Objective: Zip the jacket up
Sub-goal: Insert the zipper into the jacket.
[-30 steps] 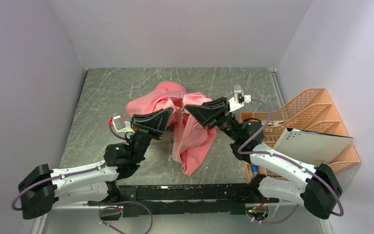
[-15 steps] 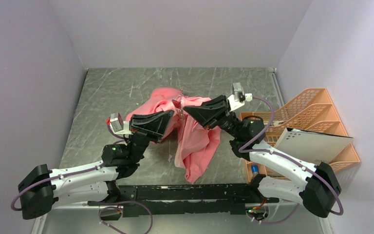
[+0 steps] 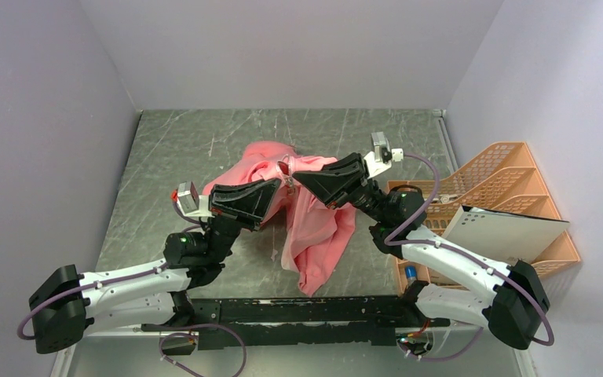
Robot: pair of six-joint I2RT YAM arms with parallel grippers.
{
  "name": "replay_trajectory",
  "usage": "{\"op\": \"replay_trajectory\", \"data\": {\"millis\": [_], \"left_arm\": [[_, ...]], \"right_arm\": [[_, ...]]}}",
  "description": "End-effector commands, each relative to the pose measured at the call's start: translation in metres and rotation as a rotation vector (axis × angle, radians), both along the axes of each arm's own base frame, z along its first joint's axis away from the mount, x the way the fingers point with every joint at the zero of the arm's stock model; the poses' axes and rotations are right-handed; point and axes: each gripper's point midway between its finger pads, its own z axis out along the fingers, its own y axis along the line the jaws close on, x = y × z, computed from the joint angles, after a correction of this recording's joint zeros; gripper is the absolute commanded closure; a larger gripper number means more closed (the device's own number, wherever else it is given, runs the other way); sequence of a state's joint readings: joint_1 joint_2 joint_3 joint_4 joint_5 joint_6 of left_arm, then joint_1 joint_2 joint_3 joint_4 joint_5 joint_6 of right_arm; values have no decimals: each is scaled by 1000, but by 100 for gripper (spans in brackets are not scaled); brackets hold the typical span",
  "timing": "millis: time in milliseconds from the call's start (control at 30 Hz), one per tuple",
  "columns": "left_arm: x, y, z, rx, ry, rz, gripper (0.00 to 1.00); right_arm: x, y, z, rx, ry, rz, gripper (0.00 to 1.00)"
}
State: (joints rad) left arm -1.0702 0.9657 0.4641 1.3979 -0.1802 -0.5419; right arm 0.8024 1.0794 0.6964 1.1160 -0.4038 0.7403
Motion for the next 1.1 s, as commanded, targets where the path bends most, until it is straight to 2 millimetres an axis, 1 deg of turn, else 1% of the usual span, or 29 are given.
{"op": "replay_trajectory", "data": {"millis": [0, 467, 700, 1067], "left_arm": [[-23, 27, 46, -142, -116, -17, 95], [-16, 38, 44, -161, -77, 28, 95], [-18, 32, 41, -145, -87, 5, 95], [-17, 22, 34, -111, -85, -7, 95]], "right_arm": [[-18, -13, 36, 88, -93, 20, 100], [-21, -16, 39, 101, -96, 23, 100], [-21, -15, 40, 112, -93, 37, 100], [-21, -13, 42, 111, -90, 42, 100]]}}
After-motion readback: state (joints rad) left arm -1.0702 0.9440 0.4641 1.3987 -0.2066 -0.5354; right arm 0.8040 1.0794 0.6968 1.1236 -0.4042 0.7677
